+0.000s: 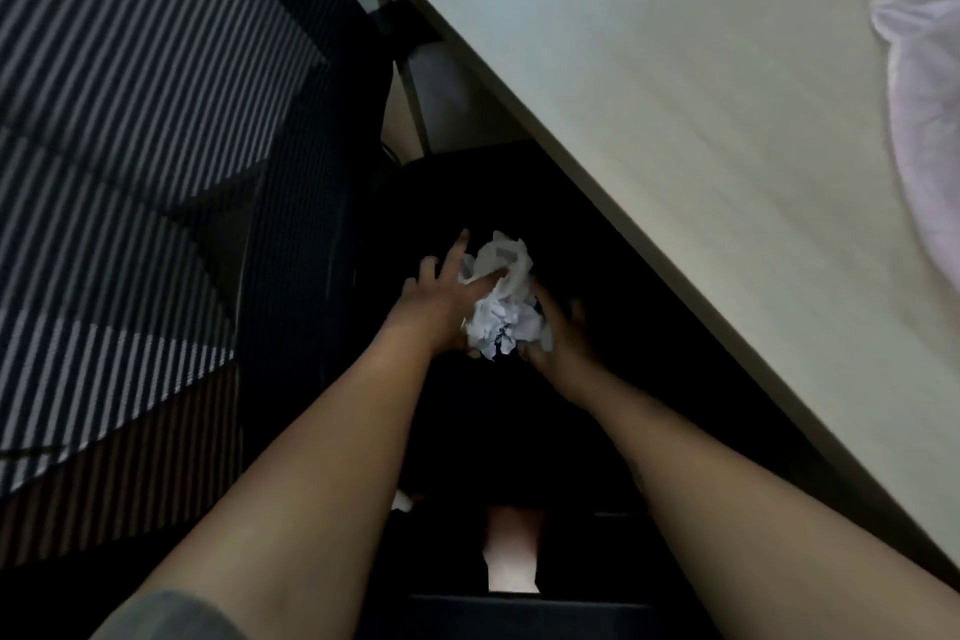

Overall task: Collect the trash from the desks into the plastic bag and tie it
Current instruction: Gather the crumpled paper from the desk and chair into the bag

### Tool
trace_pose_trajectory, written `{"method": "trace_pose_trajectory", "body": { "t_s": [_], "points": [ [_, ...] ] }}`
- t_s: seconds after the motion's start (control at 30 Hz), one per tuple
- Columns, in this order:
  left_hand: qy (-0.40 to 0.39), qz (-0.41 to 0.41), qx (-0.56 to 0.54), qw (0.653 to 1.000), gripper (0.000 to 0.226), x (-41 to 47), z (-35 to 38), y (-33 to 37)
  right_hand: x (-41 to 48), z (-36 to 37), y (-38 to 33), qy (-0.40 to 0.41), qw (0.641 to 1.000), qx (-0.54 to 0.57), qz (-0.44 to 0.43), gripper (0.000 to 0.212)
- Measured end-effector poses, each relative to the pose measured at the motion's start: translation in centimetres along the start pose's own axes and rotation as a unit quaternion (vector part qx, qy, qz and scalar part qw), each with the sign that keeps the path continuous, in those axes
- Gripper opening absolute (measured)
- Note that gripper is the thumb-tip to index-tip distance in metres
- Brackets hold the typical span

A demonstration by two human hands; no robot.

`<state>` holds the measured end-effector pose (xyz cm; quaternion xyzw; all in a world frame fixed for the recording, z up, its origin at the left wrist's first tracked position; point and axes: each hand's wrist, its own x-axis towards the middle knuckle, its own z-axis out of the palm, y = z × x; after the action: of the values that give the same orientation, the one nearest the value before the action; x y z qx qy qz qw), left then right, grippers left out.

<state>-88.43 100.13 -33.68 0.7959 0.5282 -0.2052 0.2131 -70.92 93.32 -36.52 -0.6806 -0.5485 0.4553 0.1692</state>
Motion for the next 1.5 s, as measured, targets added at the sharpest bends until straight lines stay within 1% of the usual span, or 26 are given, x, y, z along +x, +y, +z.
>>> {"method": "trace_pose_trajectory", "body": {
  "t_s": [0.07, 0.13, 0.23, 0.27, 0.33, 0.43, 0.5, 0.53, 0.57, 0.63, 0.7, 0.73, 0.8, 0.87, 0.93, 1.0, 1.03, 1.07, 1.1, 1.17, 1.23, 1.3, 1.37, 1.43, 1.5],
  "points": [
    [-0.009, 0.01, -0.022, 1.0, 0.092, 0.3, 0.7, -0.4, 0.1, -0.1, 0.4, 0.001, 1.0, 0.006, -0.008, 0.067],
    [-0.01, 0.018, -0.066, 0.998, 0.075, 0.2, 1.3, -0.5, 0.6, 0.1, 0.7, -0.01, 1.0, 0.005, 0.008, 0.046],
    [-0.026, 0.011, -0.133, 0.991, 0.066, 0.5, 2.4, -0.5, 1.3, 0.3, 0.6, -0.008, 0.999, 0.022, 0.032, 0.023],
    [-0.032, 0.007, -0.151, 0.988, 0.067, 0.6, 2.8, -0.4, 1.3, 0.3, 0.4, -0.002, 0.999, 0.022, 0.036, 0.018],
    [-0.035, -0.006, -0.171, 0.985, 0.07, 0.8, 3.4, -0.2, 1.5, 0.1, 0.3, 0.017, 0.999, 0.022, 0.032, 0.015],
    [-0.06, -0.021, -0.208, 0.976, 0.061, 1.5, 4.0, -0.1, 1.5, -0.6, -0.3, 0.041, 0.999, 0.017, 0.021, 0.013],
    [-0.06, -0.052, -0.254, 0.964, 0.055, 1.8, 3.5, -0.4, 1.5, -1.0, -0.6, 0.07, 0.997, 0.026, 0.025, 0.02],
    [-0.046, -0.064, -0.27, 0.96, 0.062, 1.7, 3.2, -0.5, 1.3, -1.2, -0.8, 0.091, 0.995, 0.027, 0.033, 0.026],
    [-0.024, -0.073, -0.281, 0.957, 0.075, 1.4, 3.1, -0.5, 1.2, -1.3, -0.8, 0.112, 0.993, 0.027, 0.041, 0.032],
    [0.027, -0.086, -0.246, 0.965, 0.106, 0.2, 2.7, 0.1, 0.7, -1.3, -0.9, 0.14, 0.989, 0.009, 0.052, 0.045],
    [0.089, -0.113, -0.153, 0.978, 0.127, -0.8, 3.0, 0.6, 0.0, -1.0, -1.0, 0.152, 0.986, -0.045, 0.051, 0.067],
    [0.115, -0.119, -0.119, 0.979, 0.133, -1.2, 3.0, 0.7, -0.2, -0.7, -1.1, 0.151, 0.986, -0.058, 0.043, 0.074],
    [0.147, -0.103, -0.094, 0.979, 0.144, -1.0, 3.2, 0.4, -0.6, -0.2, -1.6, 0.145, 0.987, -0.065, 0.01, 0.087],
    [0.132, -0.065, -0.093, 0.985, 0.145, -0.5, 2.8, -0.1, -0.8, 0.3, -1.6, 0.144, 0.982, -0.098, -0.066, 0.097],
    [0.102, -0.007, -0.089, 0.991, 0.135, 0.1, 2.4, -0.5, -0.9, 0.9, -0.9, 0.119, 0.976, -0.129, -0.132, 0.101],
    [0.096, 0.044, -0.067, 0.992, 0.116, 0.5, 2.0, -0.7, -1.2, 1.2, -0.1, 0.053, 0.974, -0.176, -0.134, 0.099],
    [0.096, 0.052, -0.058, 0.992, 0.105, 0.6, 2.1, -0.9, -1.3, 1.3, 0.3, 0.028, 0.971, -0.202, -0.126, 0.096],
    [0.096, 0.045, -0.061, 0.993, 0.094, 0.7, 2.3, -1.1, -1.4, 1.3, 0.7, 0.022, 0.967, -0.222, -0.123, 0.089],
    [0.099, 0.03, -0.069, 0.992, 0.084, 0.7, 2.5, -1.2, -1.3, 1.4, 0.9, 0.032, 0.962, -0.238, -0.129, 0.079],
    [0.118, 0.005, -0.08, 0.99, 0.067, 0.5, 2.7, -1.3, -0.9, 1.5, 1.0, 0.081, 0.944, -0.274, -0.165, 0.057],
    [0.139, -0.008, -0.074, 0.987, 0.055, 0.4, 2.9, -1.2, -0.3, 1.7, 0.8, 0.107, 0.926, -0.312, -0.185, 0.038],
    [0.138, -0.037, -0.102, 0.984, 0.054, 0.4, 3.3, -1.3, 0.2, 1.6, 0.2, 0.096, 0.924, -0.327, -0.174, 0.028],
    [0.116, -0.068, -0.134, 0.982, 0.06, 0.2, 3.7, -1.4, 0.9, 1.4, 0.3, 0.086, 0.925, -0.325, -0.176, 0.026],
    [0.108, -0.09, -0.149, 0.979, 0.058, -0.2, 4.1, -1.5, 1.6, 1.2, 0.9, 0.087, 0.922, -0.327, -0.188, 0.027],
    [0.118, -0.102, -0.169, 0.973, 0.051, -0.7, 4.2, -1.6, 2.0, 0.7, 1.4, 0.112, 0.921, -0.329, -0.173, 0.034]
  ]
}}
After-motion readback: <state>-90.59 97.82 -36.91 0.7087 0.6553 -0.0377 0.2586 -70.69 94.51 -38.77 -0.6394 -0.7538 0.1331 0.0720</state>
